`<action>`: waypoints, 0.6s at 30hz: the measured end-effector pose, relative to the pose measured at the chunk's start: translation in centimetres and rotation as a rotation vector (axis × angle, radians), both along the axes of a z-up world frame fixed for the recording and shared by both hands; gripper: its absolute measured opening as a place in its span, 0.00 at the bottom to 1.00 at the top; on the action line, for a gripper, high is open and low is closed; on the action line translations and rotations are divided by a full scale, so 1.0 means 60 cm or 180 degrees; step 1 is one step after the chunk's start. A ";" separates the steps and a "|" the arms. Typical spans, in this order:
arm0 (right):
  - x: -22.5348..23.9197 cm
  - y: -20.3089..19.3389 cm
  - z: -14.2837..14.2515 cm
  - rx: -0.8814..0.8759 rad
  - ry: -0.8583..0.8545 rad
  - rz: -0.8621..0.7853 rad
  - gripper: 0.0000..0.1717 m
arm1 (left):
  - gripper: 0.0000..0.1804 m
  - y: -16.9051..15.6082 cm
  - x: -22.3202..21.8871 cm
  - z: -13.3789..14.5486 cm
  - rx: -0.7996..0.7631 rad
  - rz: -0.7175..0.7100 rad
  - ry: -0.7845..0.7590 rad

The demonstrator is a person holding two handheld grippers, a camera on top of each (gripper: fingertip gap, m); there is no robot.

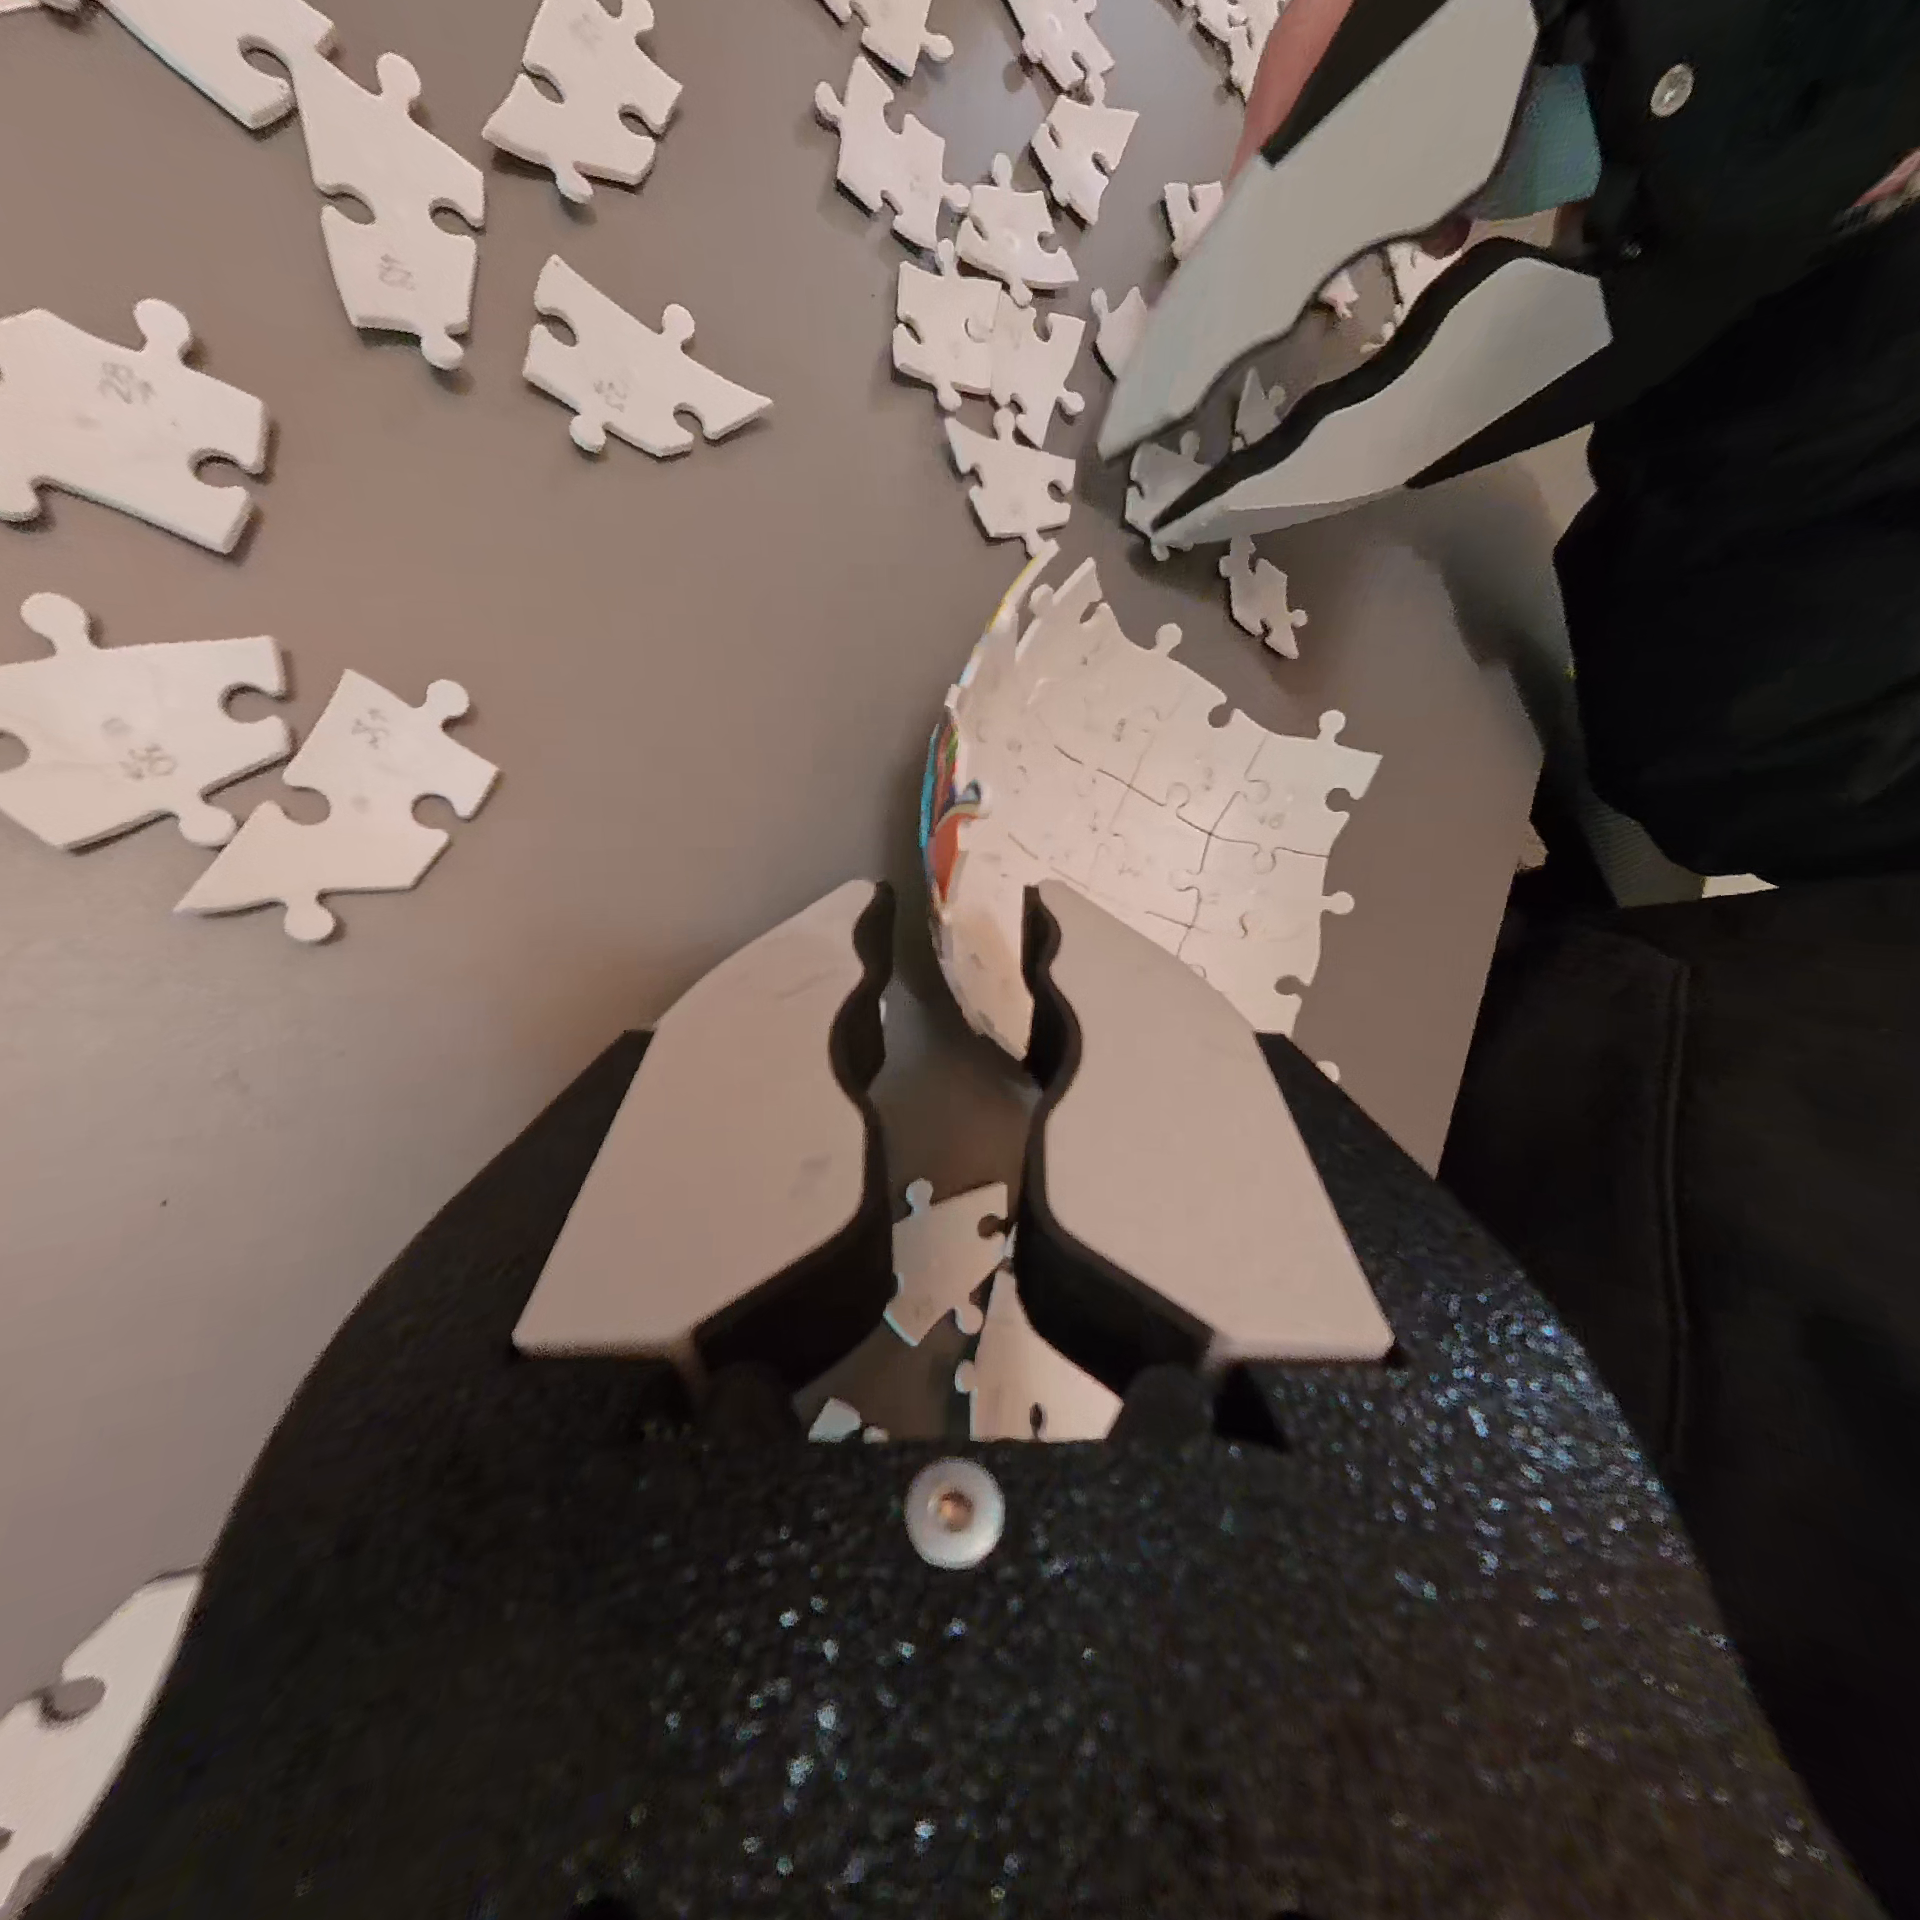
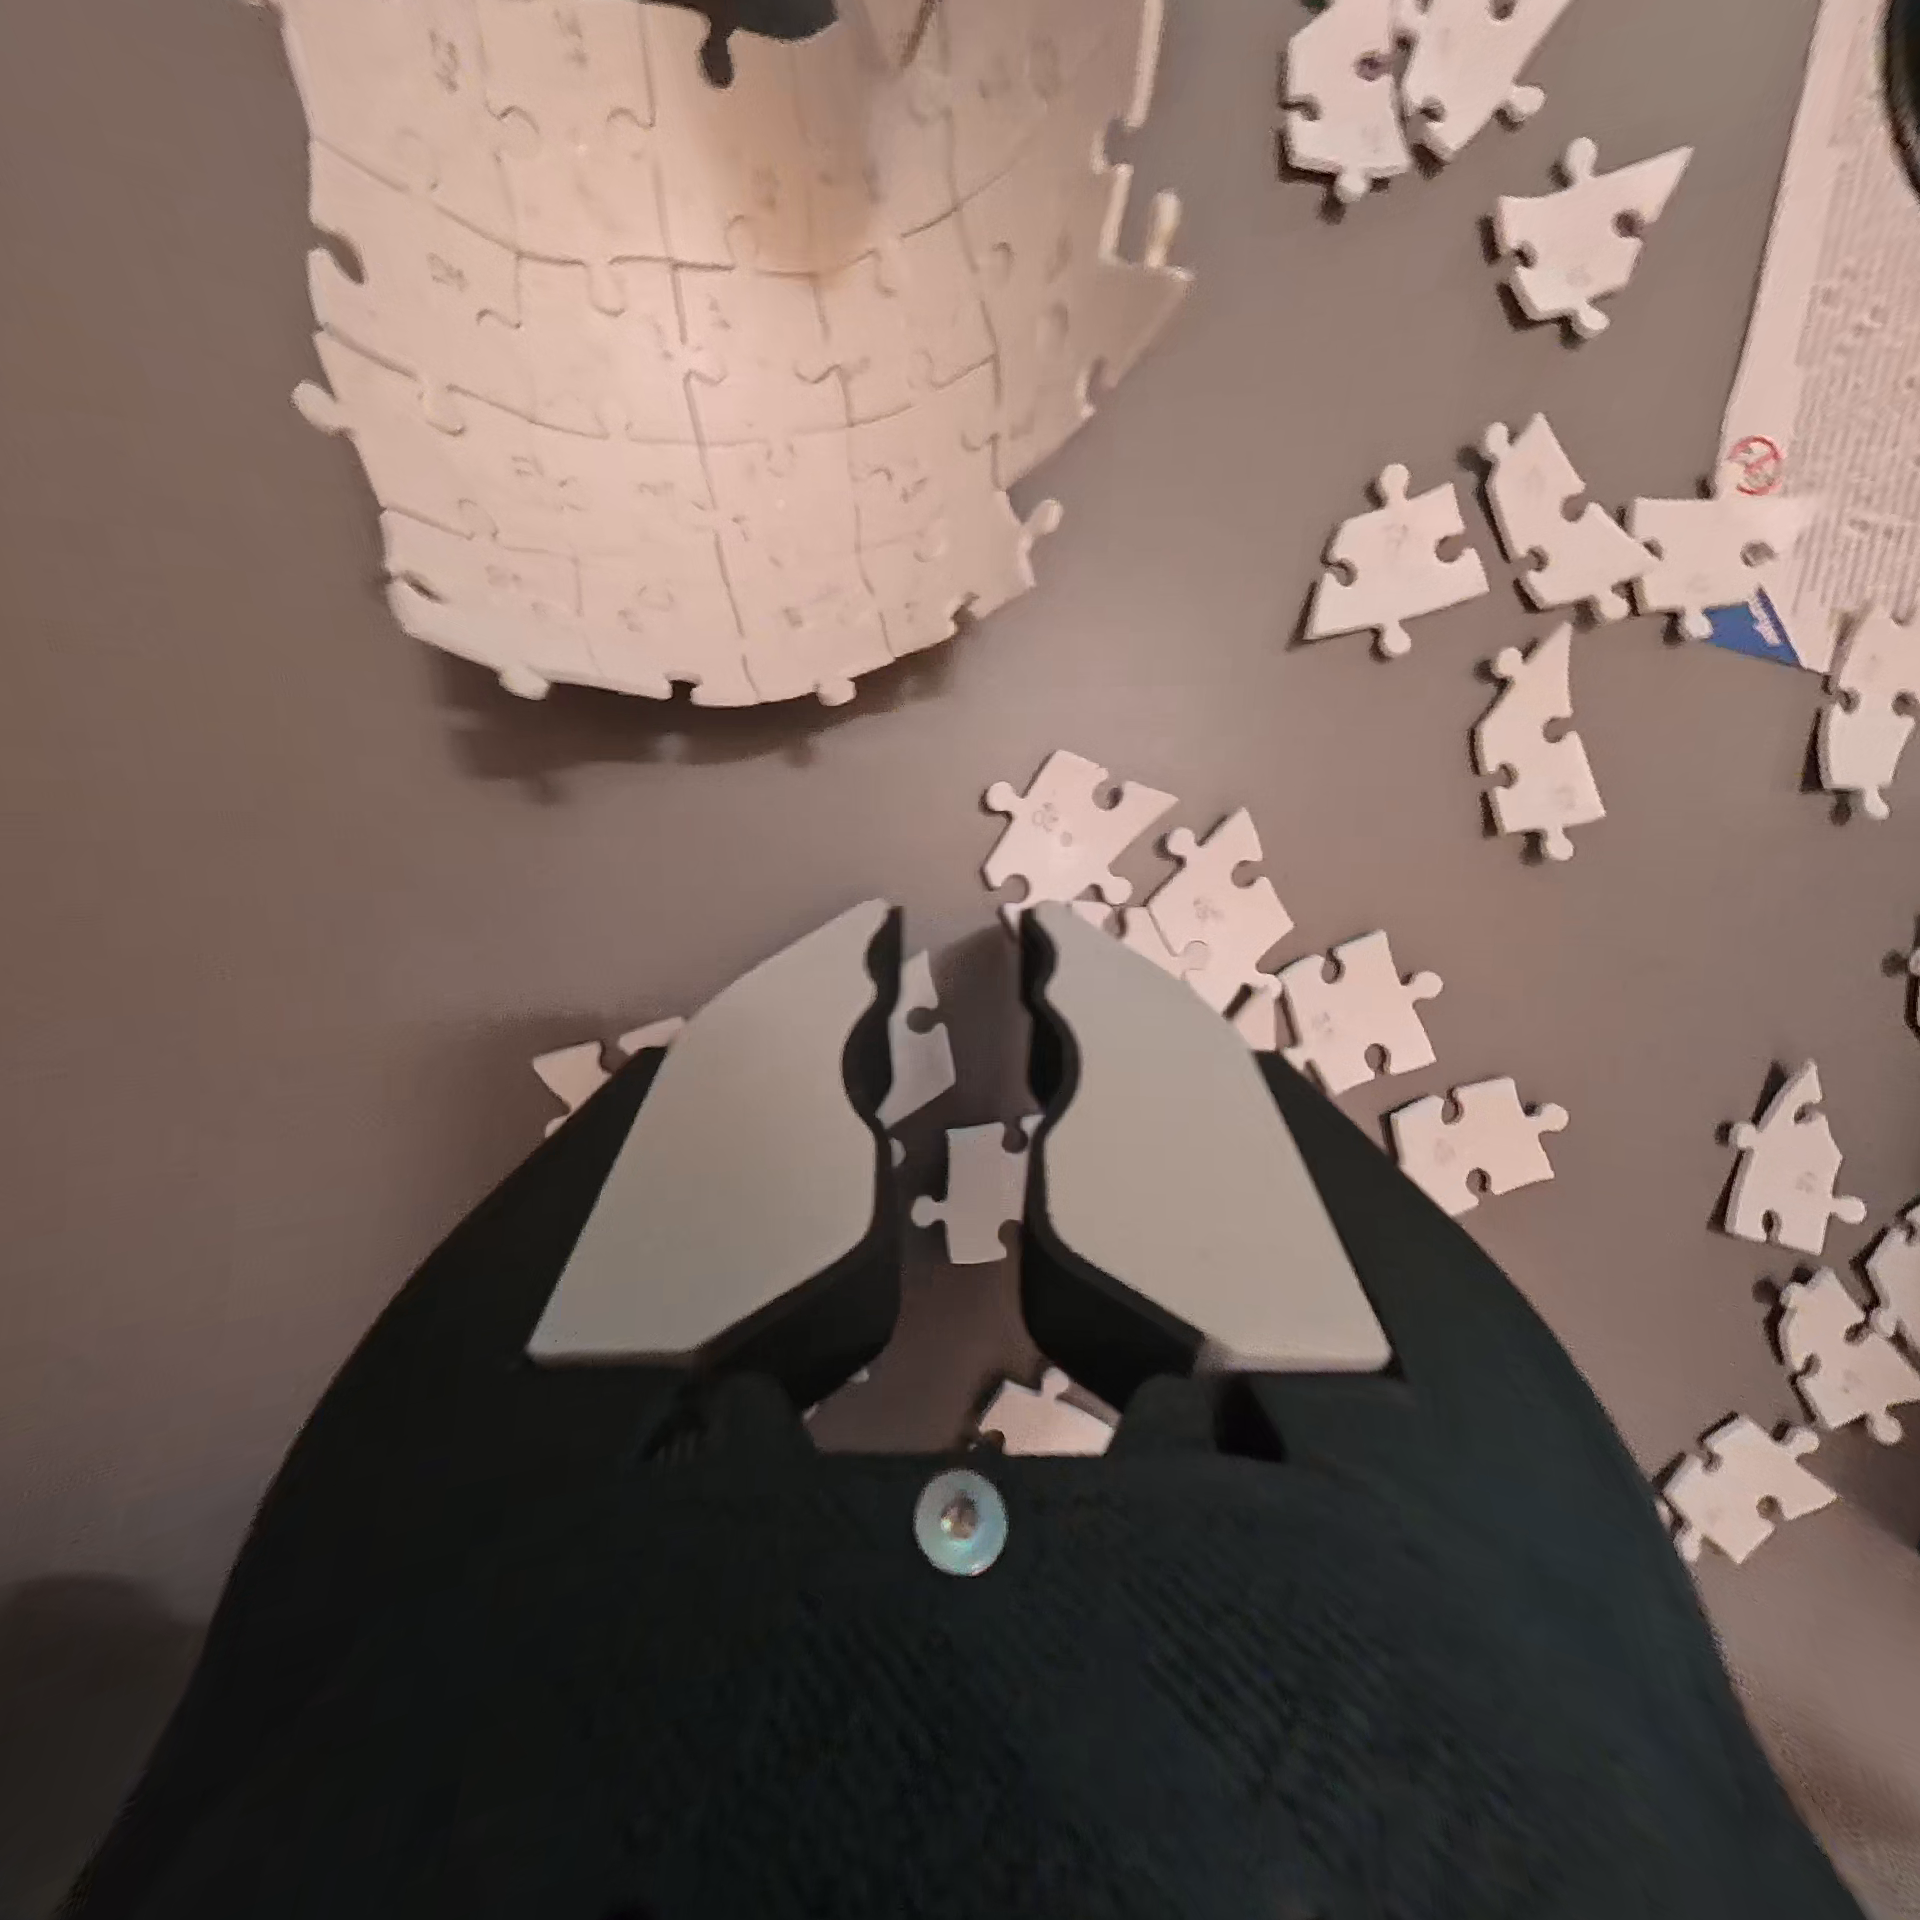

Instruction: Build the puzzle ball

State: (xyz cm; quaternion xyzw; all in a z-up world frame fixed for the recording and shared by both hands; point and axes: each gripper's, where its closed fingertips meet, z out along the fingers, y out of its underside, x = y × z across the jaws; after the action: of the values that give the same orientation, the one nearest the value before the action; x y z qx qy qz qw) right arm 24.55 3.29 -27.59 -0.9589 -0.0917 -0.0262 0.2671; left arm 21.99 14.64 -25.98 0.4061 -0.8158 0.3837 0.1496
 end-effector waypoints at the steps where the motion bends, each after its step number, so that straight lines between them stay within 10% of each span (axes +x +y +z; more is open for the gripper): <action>1: 0.006 0.003 0.002 0.0044 0.0006 -0.0098 0.18 | 0.12 0.002 0.000 0.002 0.0010 0.0006 -0.0022; 5: 0.028 0.017 -0.015 -0.0036 -0.0155 -0.0266 0.29 | 0.13 0.007 0.001 0.011 0.0031 0.0032 -0.0089; 18: 0.023 0.022 -0.019 -0.0169 0.0121 -0.0143 0.13 | 0.13 0.022 0.000 0.046 -0.0040 0.0139 -0.0248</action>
State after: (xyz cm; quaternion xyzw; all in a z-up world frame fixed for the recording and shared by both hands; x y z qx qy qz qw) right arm 25.91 4.59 -28.75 -0.9678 -0.0657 -0.0115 0.2427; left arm 21.97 15.99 -23.25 0.4076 -0.8095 0.4075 0.1118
